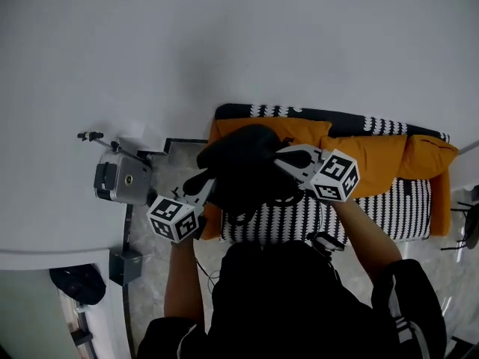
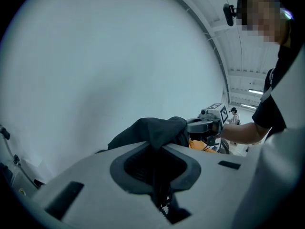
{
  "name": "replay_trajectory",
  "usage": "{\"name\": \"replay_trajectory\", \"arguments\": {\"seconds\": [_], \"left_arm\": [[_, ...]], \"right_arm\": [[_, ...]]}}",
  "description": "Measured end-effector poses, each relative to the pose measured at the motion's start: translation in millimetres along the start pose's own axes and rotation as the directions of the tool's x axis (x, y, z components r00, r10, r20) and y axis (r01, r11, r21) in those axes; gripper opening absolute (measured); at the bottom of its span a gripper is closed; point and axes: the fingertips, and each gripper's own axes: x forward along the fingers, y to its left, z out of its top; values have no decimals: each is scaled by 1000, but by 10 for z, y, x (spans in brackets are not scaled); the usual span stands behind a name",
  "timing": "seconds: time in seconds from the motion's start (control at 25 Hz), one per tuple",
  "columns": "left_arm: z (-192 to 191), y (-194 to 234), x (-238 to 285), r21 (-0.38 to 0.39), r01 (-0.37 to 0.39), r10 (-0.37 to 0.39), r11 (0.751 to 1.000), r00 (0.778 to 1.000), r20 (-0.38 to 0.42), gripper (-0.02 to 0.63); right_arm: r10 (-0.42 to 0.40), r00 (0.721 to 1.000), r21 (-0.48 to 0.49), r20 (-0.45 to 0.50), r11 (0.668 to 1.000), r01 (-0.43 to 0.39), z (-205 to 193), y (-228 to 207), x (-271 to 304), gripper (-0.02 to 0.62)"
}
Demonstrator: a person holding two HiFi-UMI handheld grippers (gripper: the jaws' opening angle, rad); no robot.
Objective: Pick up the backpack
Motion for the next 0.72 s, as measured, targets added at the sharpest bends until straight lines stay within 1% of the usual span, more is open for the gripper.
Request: {"name": "replay_trajectory", "arguments": {"seconds": [0.36,0.72], "left_arm": [[702,-70,-61,86,32,-39,996,996,79,44],[1228,-235,-199,173,39,-64,984,988,139,43]], "right_arm": [[-24,995,-72,93,997,31,637,-6,-198,34],[-16,982,-135,187,990,42,1153,102,-410,34]]}}
